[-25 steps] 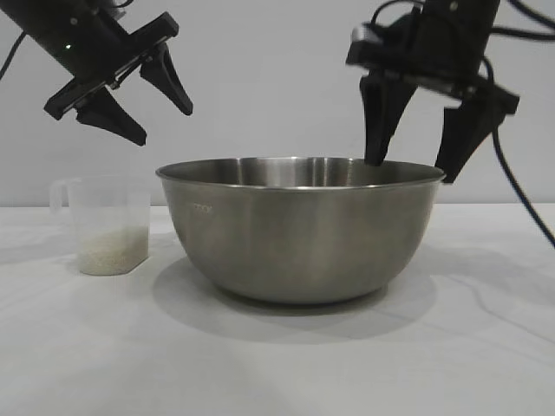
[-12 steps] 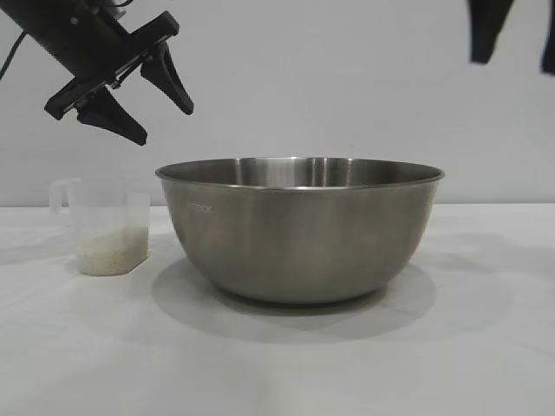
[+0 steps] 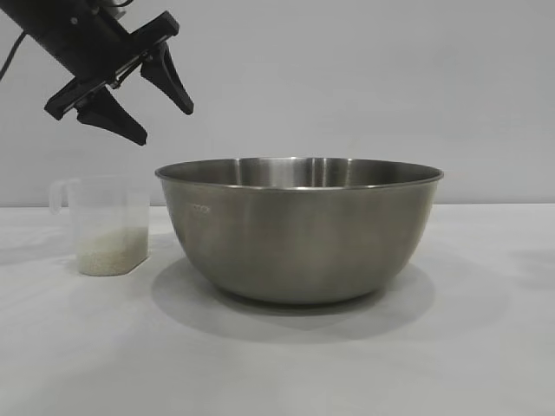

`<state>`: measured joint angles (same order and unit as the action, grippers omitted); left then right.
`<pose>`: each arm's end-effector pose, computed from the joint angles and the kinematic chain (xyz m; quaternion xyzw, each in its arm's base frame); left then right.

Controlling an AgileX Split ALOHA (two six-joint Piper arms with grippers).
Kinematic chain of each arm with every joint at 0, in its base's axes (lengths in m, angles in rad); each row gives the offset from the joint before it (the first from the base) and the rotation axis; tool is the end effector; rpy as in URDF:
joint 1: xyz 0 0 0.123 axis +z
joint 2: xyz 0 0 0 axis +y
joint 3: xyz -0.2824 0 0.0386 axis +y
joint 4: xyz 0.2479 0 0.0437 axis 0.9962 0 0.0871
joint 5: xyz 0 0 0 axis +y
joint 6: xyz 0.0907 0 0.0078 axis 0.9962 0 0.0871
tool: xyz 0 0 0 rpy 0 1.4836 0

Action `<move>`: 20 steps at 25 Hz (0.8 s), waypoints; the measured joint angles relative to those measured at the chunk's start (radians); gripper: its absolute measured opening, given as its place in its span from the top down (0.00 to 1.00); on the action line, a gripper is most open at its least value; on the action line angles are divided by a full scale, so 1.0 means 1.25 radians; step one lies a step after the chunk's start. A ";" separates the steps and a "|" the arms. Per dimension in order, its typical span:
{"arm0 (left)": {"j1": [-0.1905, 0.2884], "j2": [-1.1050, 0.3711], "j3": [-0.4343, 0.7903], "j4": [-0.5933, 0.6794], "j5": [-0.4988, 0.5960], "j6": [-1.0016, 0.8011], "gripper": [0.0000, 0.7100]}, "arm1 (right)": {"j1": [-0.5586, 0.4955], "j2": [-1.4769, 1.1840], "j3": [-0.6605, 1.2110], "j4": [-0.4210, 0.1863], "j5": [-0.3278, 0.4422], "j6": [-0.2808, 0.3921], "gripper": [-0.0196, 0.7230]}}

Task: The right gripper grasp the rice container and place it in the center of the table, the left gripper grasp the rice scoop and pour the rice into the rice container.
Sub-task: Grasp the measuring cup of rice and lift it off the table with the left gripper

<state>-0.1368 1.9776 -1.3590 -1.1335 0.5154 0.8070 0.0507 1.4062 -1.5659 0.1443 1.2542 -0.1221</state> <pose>0.4235 -0.0994 0.2024 0.0296 0.8998 -0.2838 0.3302 0.2769 0.0265 0.4143 -0.0802 0.9547 0.0621 0.2797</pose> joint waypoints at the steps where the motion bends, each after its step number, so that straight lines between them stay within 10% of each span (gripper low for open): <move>1: 0.000 0.000 0.000 0.000 0.000 0.000 0.29 | 0.000 -0.028 0.004 -0.006 0.000 0.003 0.30; 20: 0.000 0.000 0.000 0.000 -0.003 0.000 0.29 | 0.000 -0.729 0.613 -0.034 -0.008 0.043 0.30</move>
<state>-0.1368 1.9776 -1.3590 -1.1335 0.5122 0.8070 0.0507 0.4947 -0.7998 0.1023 1.2438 -0.0685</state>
